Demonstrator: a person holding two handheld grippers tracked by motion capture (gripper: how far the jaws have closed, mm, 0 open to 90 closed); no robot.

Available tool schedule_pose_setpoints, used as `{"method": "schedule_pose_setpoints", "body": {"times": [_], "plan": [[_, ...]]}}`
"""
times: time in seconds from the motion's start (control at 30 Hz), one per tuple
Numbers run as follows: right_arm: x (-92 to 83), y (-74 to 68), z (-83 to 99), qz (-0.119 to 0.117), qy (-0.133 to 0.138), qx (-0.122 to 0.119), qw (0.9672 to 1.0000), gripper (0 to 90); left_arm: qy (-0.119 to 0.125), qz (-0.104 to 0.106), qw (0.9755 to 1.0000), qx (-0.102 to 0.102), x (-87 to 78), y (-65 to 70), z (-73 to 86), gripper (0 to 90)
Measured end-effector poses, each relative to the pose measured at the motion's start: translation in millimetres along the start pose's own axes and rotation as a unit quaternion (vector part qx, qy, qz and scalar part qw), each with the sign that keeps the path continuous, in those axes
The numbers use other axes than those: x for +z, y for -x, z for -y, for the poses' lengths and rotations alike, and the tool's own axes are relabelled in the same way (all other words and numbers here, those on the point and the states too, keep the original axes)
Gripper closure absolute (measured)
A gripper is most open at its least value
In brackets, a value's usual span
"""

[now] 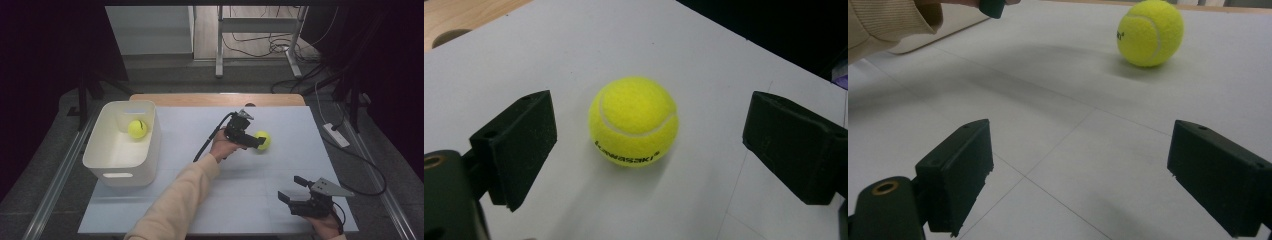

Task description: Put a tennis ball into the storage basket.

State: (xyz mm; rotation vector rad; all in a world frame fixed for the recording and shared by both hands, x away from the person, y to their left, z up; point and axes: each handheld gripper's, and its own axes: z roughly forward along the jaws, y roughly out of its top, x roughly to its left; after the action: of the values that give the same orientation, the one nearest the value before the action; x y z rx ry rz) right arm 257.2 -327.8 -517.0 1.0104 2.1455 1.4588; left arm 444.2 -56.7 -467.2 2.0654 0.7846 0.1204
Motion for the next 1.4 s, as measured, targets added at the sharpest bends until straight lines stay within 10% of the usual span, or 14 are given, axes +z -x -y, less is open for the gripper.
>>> {"method": "schedule_pose_setpoints", "body": {"times": [1.4], "plan": [[-4.4,0.9,1.5,0.004,0.005,0.003,1.0000,10.9,-0.038,-0.007,0.9993,0.002,44.9,-3.2,0.0,7.3]]}}
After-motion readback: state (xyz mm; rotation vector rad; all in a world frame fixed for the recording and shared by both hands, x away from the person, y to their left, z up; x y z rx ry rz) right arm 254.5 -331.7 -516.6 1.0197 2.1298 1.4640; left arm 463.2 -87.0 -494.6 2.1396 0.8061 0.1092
